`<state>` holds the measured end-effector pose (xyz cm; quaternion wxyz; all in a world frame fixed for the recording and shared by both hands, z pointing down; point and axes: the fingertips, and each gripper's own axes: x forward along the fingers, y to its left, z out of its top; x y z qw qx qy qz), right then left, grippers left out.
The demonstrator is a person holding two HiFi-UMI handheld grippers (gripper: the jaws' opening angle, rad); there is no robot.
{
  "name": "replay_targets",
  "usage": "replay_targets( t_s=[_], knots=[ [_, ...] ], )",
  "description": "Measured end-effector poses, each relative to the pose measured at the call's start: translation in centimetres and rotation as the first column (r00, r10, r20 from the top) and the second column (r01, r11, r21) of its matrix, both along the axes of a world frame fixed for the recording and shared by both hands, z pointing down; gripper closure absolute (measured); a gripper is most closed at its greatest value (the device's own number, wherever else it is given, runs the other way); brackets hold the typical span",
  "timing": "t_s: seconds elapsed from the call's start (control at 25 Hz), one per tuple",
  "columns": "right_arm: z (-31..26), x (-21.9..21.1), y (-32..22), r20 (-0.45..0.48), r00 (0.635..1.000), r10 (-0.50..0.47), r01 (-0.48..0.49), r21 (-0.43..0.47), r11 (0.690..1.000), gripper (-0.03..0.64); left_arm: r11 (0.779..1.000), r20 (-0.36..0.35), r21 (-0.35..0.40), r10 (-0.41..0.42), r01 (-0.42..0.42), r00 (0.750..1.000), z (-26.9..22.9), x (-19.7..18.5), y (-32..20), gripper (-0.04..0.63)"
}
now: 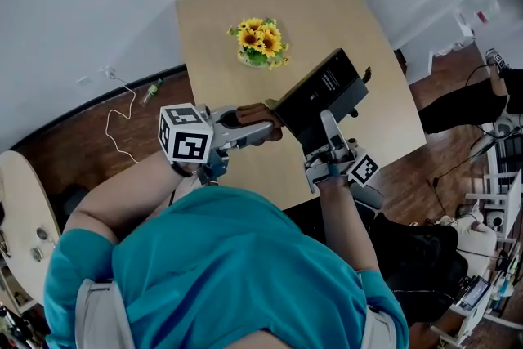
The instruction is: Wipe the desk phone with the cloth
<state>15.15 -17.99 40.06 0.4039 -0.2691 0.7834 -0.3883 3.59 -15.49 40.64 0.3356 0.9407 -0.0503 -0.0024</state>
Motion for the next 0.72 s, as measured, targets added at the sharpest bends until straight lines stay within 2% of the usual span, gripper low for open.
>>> replay_targets(
  t_s=[0.16,0.32,0.52,0.64,0.72],
  knots=[
    [1.0,-0.5,0.0,-0.019,1.0,0.009,-0.01,-0.027,1.0,0.428,0.999,0.002,0.033,0.031,-0.031,1.0,-1.3,0.1,0.6,0.506],
    [0.8,-0.2,0.6,0.031,0.999,-0.019,0.02,-0.016,1.0,0.434,0.998,0.028,0.062,0.031,-0.033,0.999,-0.5,-0.3,0.4,0.506],
    [-1.5,-1.2,3.0,0.075,0.983,-0.165,0.159,0.082,0.984,0.437,0.997,0.085,0.061,-0.048,0.043,0.995,1.7,-3.4,-2.5,0.506],
    [-2.0,-2.2,4.7,0.09,0.957,-0.276,0.266,0.11,0.958,0.441,0.992,0.064,0.087,-0.098,0.092,0.993,0.0,-4.9,-5.0,0.506],
    [-1.5,-3.4,5.5,0.069,0.941,-0.331,0.323,0.105,0.94,0.442,0.987,0.037,0.117,-0.111,0.106,0.993,-1.7,-4.9,-6.6,0.506]
  ],
)
